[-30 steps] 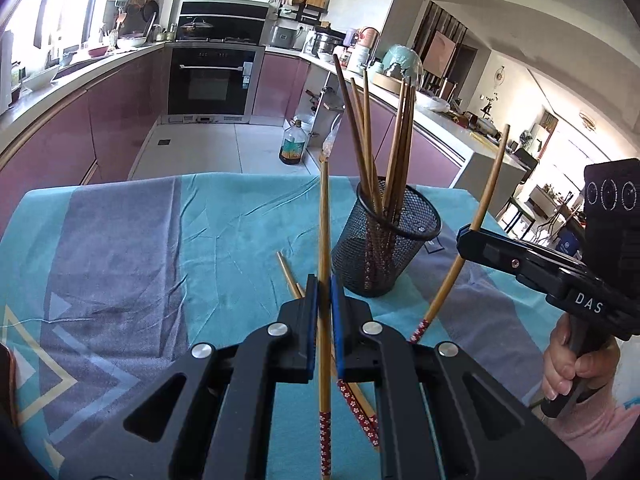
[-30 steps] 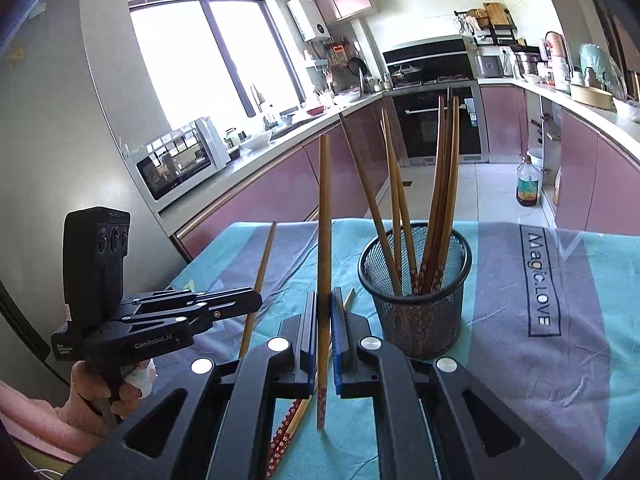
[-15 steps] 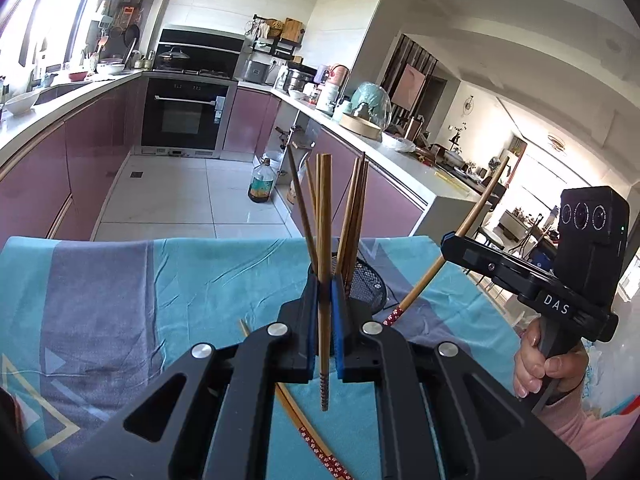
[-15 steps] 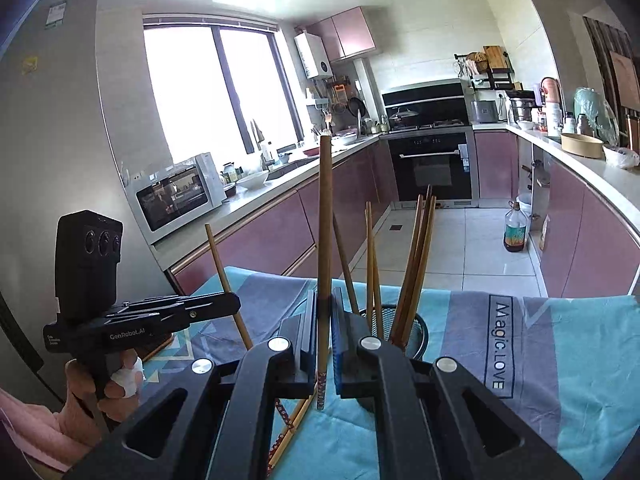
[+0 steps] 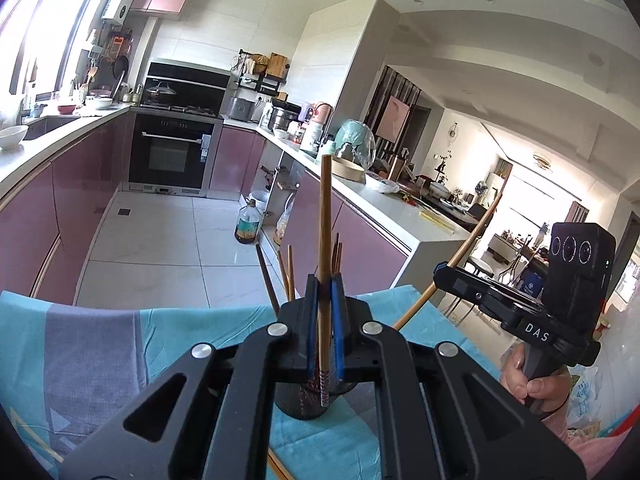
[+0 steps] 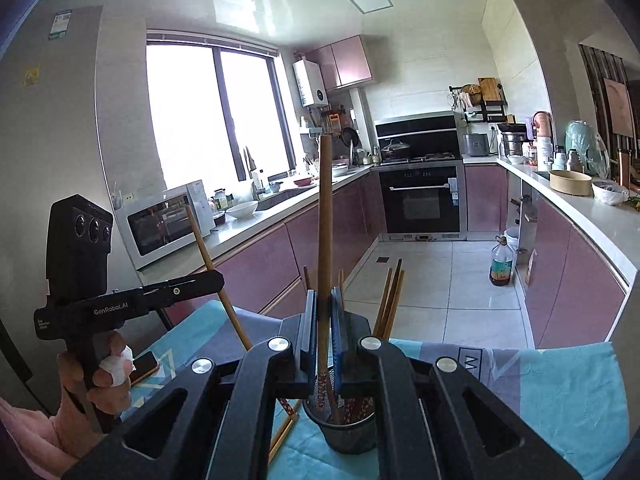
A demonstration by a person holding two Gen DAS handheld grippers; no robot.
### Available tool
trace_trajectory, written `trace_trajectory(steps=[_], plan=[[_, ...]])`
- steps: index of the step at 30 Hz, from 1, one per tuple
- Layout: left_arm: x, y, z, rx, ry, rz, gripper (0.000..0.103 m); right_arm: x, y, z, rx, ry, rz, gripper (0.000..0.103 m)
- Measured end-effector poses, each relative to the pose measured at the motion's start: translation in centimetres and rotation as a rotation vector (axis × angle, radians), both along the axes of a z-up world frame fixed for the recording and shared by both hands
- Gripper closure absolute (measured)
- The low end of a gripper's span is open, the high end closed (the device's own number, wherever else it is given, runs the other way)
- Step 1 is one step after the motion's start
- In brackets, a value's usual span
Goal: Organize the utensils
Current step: 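Lower both chopsticks into the mesh cup and open both tools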
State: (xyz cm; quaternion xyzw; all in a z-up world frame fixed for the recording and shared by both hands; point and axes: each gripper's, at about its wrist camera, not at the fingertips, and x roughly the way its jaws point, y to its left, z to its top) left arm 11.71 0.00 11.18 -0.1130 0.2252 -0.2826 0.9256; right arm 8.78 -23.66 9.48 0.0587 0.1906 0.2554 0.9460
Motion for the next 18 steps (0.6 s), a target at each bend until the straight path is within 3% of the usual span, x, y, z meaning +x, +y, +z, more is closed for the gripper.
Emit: trace_trajectory(steps=[7,18], plan=[[1.5,-1.0,0.8,0.005,-0.005,0.007,0.096,1.8,0.0,-0.7,-0.032,0.015,-0.017,0.098],[3.7,-3.0,-1.8,0.161,0.084,-0.021,0.096,4.1,1.3,-3.9,-0.112,0.135,-0.015,0.098]])
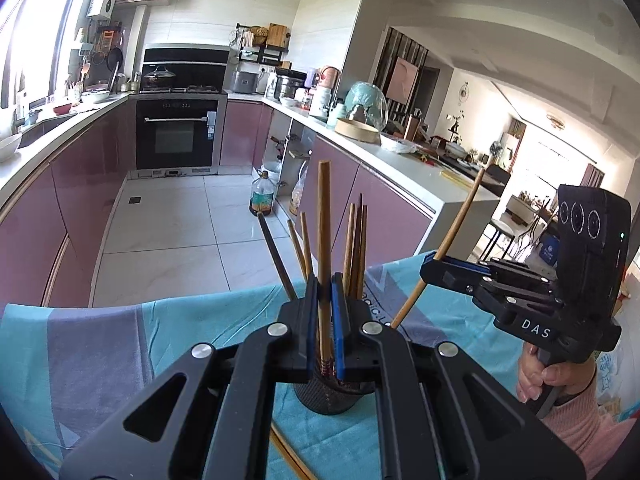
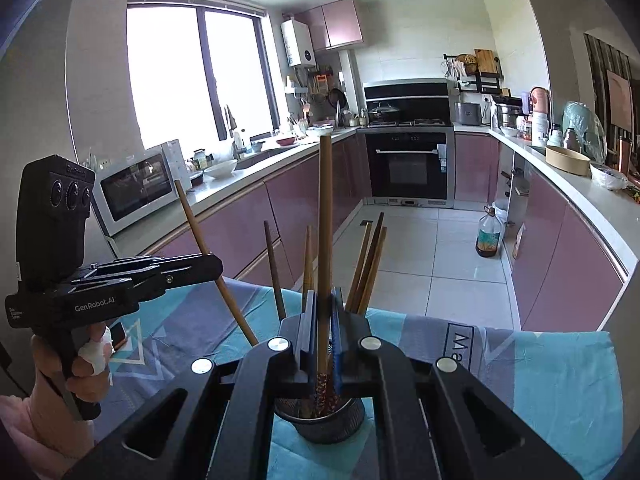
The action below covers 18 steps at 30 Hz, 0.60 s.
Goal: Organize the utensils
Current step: 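Lower both chopsticks into the mesh cup and open both tools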
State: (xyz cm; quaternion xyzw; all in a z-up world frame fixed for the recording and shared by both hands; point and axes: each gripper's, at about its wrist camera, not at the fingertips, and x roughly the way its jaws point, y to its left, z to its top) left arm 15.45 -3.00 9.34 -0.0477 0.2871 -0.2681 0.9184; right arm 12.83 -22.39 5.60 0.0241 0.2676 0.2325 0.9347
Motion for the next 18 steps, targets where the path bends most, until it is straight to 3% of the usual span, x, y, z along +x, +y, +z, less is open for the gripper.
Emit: trace_trajectory(steps=[11,18], plan=[[2.6,-2.0,-2.9,0.086,0.074,-0.017,0.095,2.1,1.7,-3.0,-0.068,0.106,0.003,0.098],[4.4,-2.3,-5.0,0.095,0.111,-0.002,0.091,2.8,2.0,-3.7,-0.060,0.131,-0.014,0.097]])
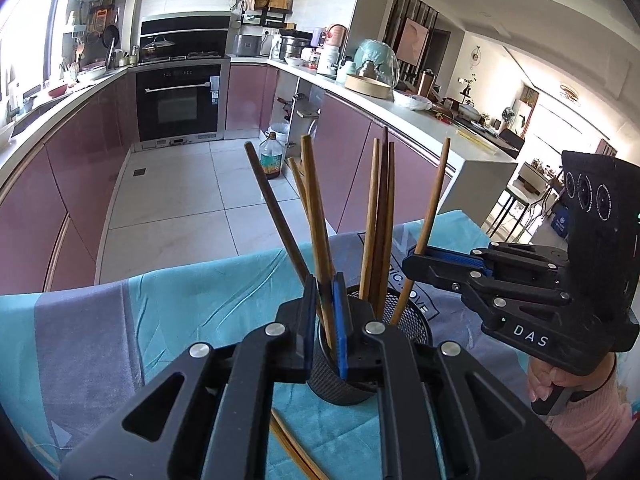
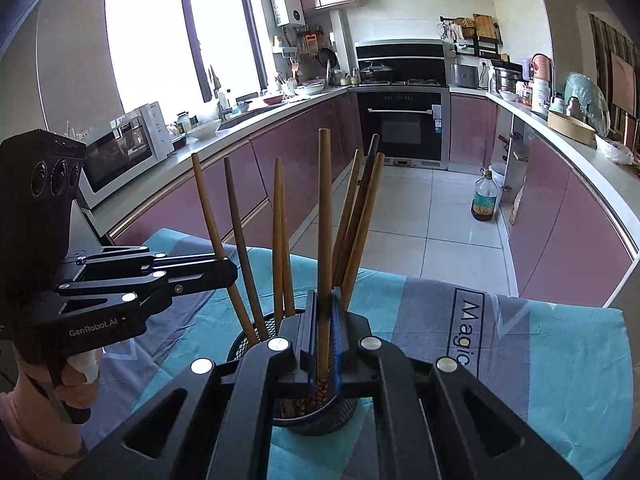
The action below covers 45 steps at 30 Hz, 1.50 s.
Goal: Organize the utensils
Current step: 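Lower both chopsticks into the mesh cup and open both tools, then move both tools back down to the last two chopsticks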
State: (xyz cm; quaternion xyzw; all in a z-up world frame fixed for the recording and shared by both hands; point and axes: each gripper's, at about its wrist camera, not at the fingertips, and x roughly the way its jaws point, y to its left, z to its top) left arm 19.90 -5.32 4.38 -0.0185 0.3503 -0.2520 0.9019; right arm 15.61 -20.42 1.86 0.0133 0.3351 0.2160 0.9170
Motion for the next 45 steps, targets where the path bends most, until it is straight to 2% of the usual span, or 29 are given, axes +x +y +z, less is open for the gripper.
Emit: trace_trajectory(steps=[4,11,28,35,39,45], plan=[[-0.1,0.2,-0.7,-0.003,0.001,0.006,0.088,0.2,-0.1,0.1,0.004,0.002,-0.004,0.095],[-1.0,1.0,-1.5,0.002,-0.026,0.050,0.070,-0.2,-0.4,0.1,0.022,-0.013,-0.016,0.093],[-3.6,3.4,-2.0,-0.013,-0.060,0.096,0.064,-1.7,-0.8,0.7,0.058,-0.067,-0.036,0.093],[-5.3,5.0,-3.0,0.000,-0.053,0.118,0.062,-4.1,0.2,0.7,0.083,-0.062,0.042,0.092],[-6.5,5.9,-4.3,0.010,-0.030,0.124,0.062,-6.3,1.8,0.0,0.091,-0.042,0.135,0.083],[-7.8,6.2,-7.0,0.037,0.037,0.115,0.062,-8.0,4.6,-3.8,0.078,0.079,0.215,0.083]])
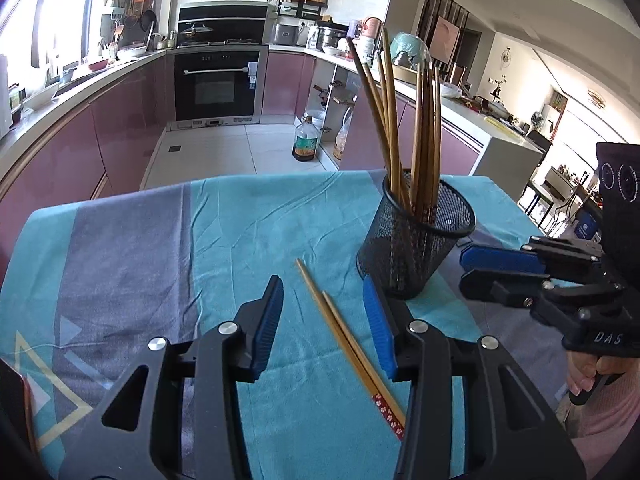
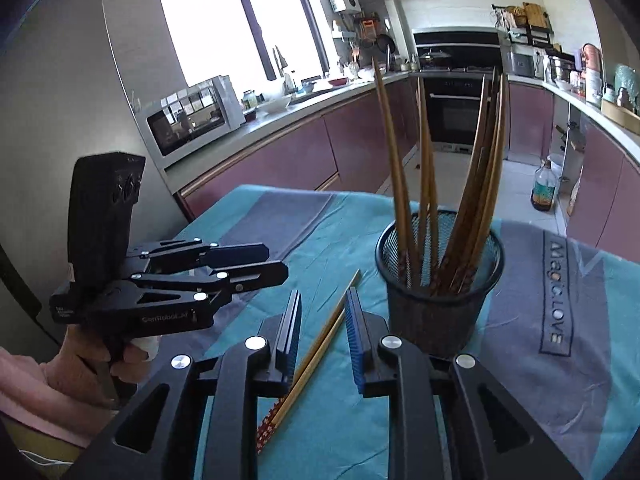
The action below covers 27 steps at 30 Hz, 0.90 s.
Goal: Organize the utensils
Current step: 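Move both tools back down to the last two chopsticks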
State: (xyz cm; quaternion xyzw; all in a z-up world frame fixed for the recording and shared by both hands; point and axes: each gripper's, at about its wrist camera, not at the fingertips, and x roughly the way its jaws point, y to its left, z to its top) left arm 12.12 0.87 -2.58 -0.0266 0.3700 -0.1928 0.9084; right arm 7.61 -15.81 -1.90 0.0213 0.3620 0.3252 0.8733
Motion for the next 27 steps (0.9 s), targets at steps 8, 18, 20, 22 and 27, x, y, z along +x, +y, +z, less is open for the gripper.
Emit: trace_trajectory(steps=[8,18,20,22,27], plan=[[-1.1,1.0,-3.0,0.005,0.065,0.035,0.062,-0.5,2.3,-5.1,-0.052,0.147,0.007,0.083],[-2.1,0.9,-4.1,0.027,0.070,0.059,0.062,-1.0,3.5,-6.5,-0.085,0.164,-0.006,0.083],[-2.1,0.9,-4.2,0.023,0.072,0.060,0.062,-0.8,3.4,-6.7,-0.085,0.166,-0.006,0.083],[-2.3,1.0,-4.1,0.028,0.069,0.062,0.062,-0.8,3.9,-6.5,-0.086,0.167,-0.003,0.083],[-2.4,0.9,-4.1,0.028,0.066,0.061,0.061,-1.2,4.4,-6.9,-0.117,0.160,-0.002,0.083]])
